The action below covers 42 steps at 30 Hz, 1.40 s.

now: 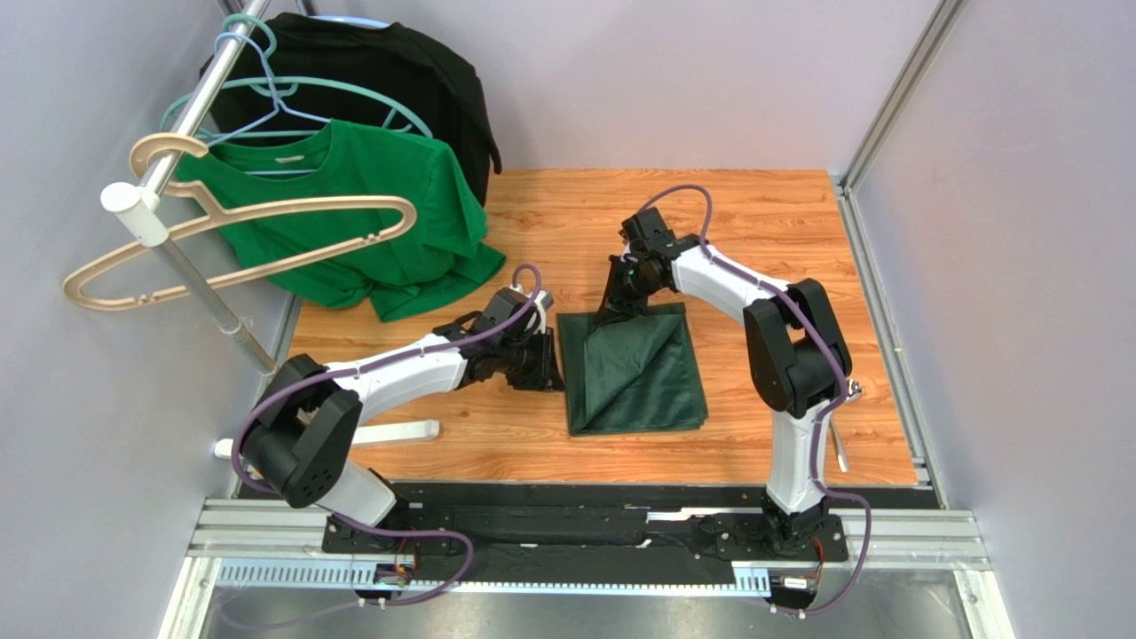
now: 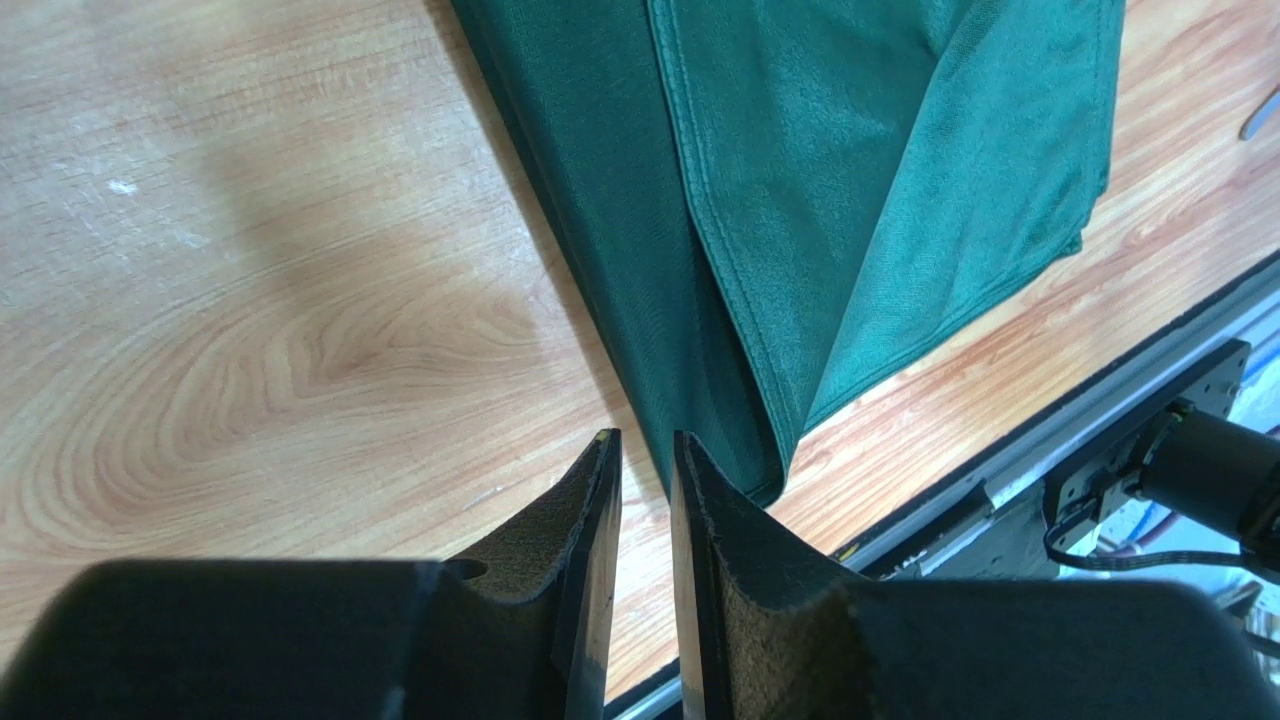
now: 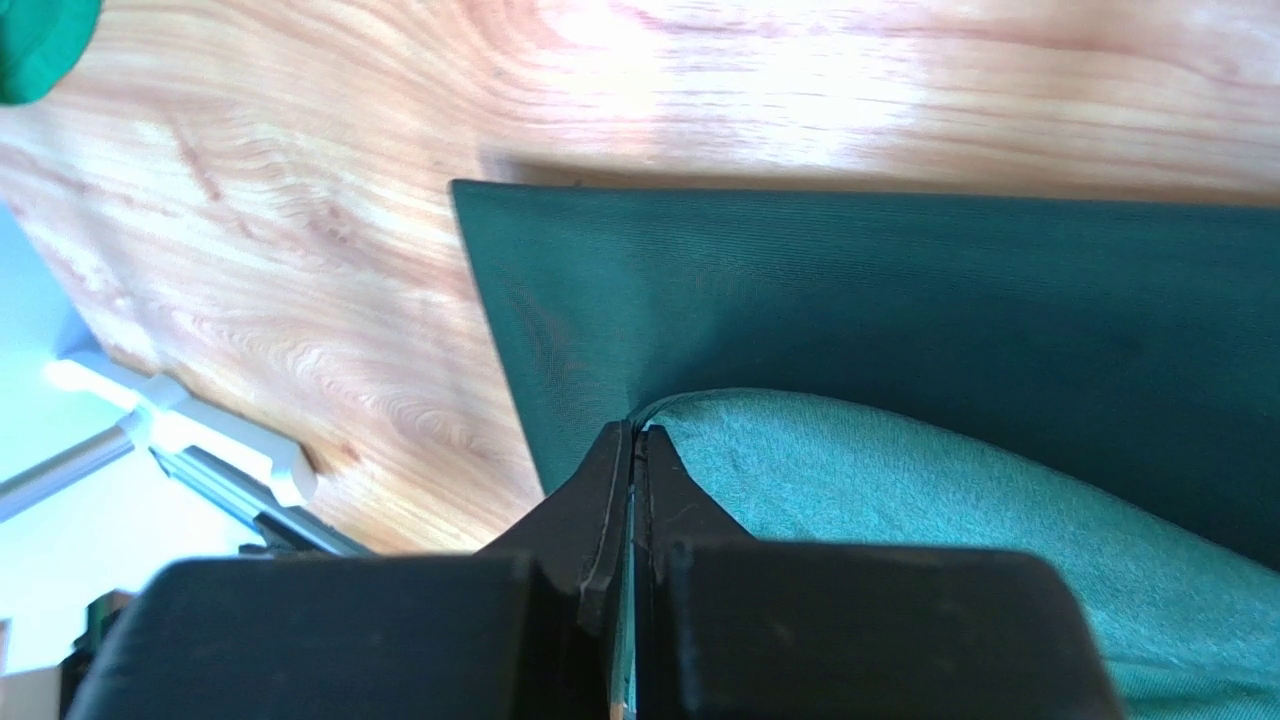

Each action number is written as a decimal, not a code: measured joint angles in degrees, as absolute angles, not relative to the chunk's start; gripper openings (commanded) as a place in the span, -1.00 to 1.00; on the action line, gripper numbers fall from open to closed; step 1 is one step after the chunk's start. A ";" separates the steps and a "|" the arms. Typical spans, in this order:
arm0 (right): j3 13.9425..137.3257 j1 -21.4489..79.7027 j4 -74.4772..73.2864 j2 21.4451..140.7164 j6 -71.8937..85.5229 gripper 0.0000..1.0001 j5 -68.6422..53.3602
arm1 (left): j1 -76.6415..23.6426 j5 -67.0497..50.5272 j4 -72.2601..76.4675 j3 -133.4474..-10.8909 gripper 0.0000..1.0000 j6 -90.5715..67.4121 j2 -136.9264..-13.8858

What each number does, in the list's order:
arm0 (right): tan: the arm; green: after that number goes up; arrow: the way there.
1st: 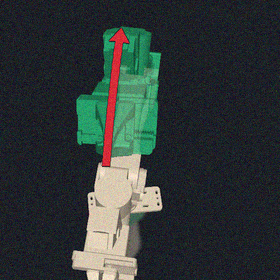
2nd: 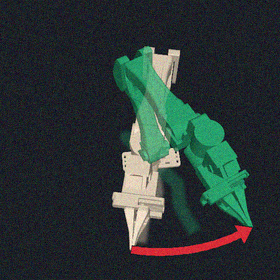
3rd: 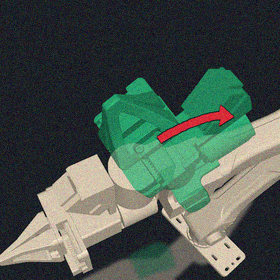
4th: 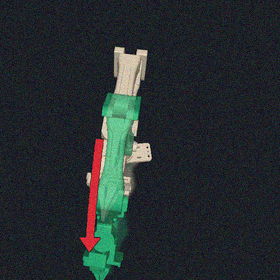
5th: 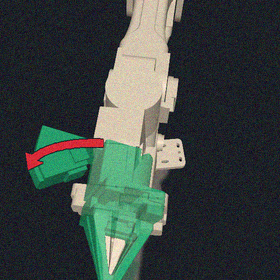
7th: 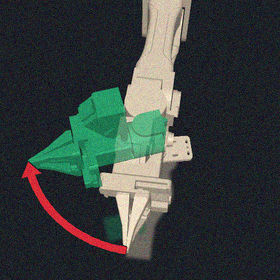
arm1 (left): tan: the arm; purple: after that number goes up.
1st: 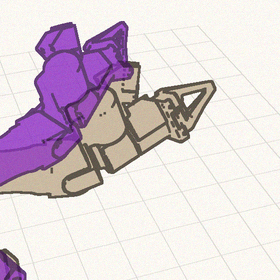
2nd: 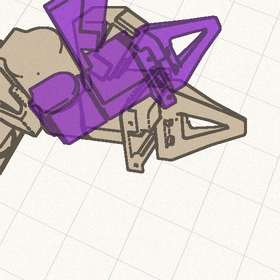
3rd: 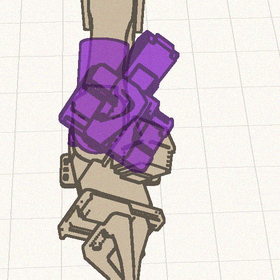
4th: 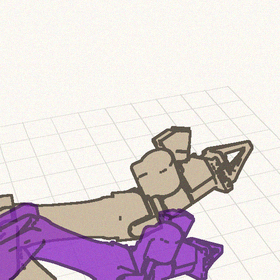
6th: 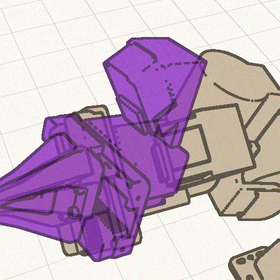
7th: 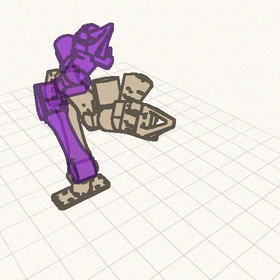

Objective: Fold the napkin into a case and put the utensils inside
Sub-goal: Fold the top corner of the square-folded napkin at the center of the board.

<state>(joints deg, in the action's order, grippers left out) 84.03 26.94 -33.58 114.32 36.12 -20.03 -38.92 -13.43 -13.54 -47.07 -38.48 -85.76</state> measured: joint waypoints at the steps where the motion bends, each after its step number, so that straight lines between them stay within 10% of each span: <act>1: 84.14 26.94 -33.54 114.32 35.86 -1.00 -20.51 | -38.92 -13.65 -13.50 -46.96 -0.40 -38.50 -85.73; 42: 98.35 28.82 -37.34 127.04 29.69 -0.84 -27.07 | -38.92 -10.46 -11.92 -42.87 -0.42 -40.49 -82.81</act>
<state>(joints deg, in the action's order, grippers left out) 98.35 28.82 -37.34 127.04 29.69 -27.07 -38.92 -10.46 -11.92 -42.87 -40.49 -82.81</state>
